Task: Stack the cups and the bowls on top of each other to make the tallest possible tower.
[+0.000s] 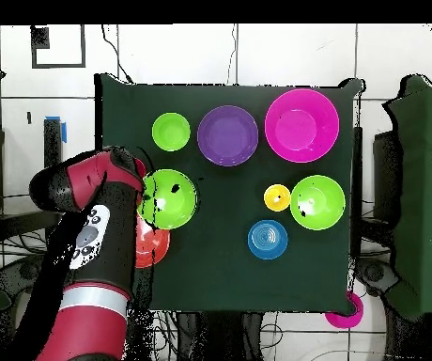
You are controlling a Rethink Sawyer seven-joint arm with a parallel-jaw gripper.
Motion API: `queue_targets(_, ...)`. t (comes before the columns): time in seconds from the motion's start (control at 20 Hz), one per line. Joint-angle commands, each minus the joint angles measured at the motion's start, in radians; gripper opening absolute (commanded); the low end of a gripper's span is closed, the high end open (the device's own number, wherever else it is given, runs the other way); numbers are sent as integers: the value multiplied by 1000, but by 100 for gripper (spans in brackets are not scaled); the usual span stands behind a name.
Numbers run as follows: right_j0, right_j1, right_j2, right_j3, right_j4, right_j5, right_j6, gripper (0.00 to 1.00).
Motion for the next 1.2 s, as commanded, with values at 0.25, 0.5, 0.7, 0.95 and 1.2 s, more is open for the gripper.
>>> queue_targets(0.25, 9, 57, 75, -61, -6, 123, 29, 0)
queue_targets(0.5, 7, 55, 74, -66, -12, 136, 17, 0)
queue_targets(0.7, 11, 49, 73, -46, -2, 140, 36, 0)
queue_targets(0.95, 11, 48, 71, -47, -12, 123, 26, 0)
queue_targets(1.2, 9, 34, 68, -38, -11, 124, 24, 0)
